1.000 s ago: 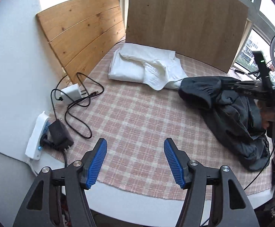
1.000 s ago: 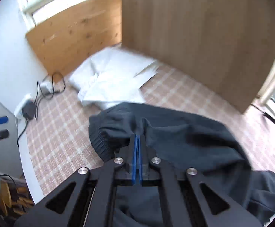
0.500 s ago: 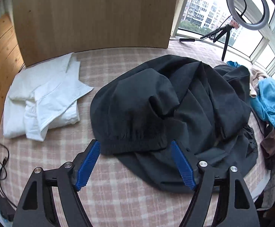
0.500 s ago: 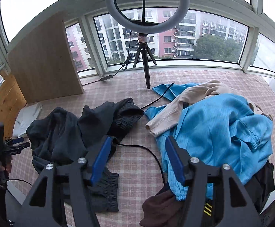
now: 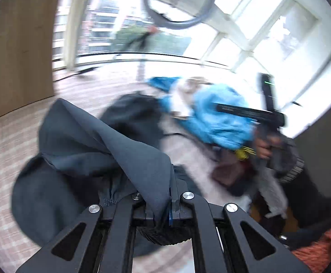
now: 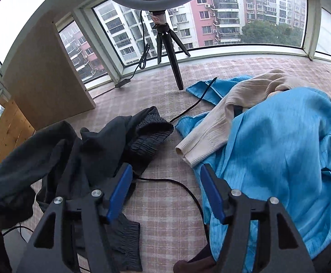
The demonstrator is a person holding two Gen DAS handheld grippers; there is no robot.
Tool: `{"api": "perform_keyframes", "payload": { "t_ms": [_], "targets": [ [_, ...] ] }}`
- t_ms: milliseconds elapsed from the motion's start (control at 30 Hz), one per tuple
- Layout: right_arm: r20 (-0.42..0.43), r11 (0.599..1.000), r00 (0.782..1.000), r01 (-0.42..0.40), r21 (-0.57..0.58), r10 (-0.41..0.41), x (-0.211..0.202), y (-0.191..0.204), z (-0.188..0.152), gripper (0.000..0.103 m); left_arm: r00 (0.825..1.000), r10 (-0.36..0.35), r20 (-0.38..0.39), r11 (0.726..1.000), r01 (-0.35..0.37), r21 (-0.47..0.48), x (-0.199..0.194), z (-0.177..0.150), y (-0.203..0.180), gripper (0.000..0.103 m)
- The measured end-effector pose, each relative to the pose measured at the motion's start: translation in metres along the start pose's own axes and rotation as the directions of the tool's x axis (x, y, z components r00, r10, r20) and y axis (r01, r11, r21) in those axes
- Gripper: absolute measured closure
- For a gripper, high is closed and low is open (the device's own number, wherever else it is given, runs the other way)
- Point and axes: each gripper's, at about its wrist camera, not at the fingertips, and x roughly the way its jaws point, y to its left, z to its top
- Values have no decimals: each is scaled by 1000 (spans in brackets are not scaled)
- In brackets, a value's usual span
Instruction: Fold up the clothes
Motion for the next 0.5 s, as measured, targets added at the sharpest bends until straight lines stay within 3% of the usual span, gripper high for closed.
{"api": "perform_keyframes", "payload": {
  "t_ms": [33,133,167,267,333,400,500],
  "targets": [
    [-20,1000,1000,-21,1,21,11,-1,4,42,1000,7,-10,999,-7,44,0,-1,-20,85],
    [-61,997,996,-71,-24,70,46,7,14,41,988,147,-37,982,-141,123,-3,-16,-51,60],
    [-73,997,995,-72,-35,69,59,11,18,41,979,201,-45,976,-196,98,-5,-22,-44,53],
    [-108,996,992,-68,-59,62,99,22,32,39,935,334,-117,937,-343,-62,-10,-30,3,53],
    [-146,997,987,-67,-38,60,130,24,44,38,923,363,-128,909,-381,-169,-9,-32,39,52],
    [-203,997,977,-72,-3,70,162,27,52,38,913,385,-134,875,-407,-262,-2,-33,72,43],
    [-236,998,970,-63,-13,58,190,43,51,37,902,404,-153,843,-432,-322,33,-21,110,38]
  ]
}}
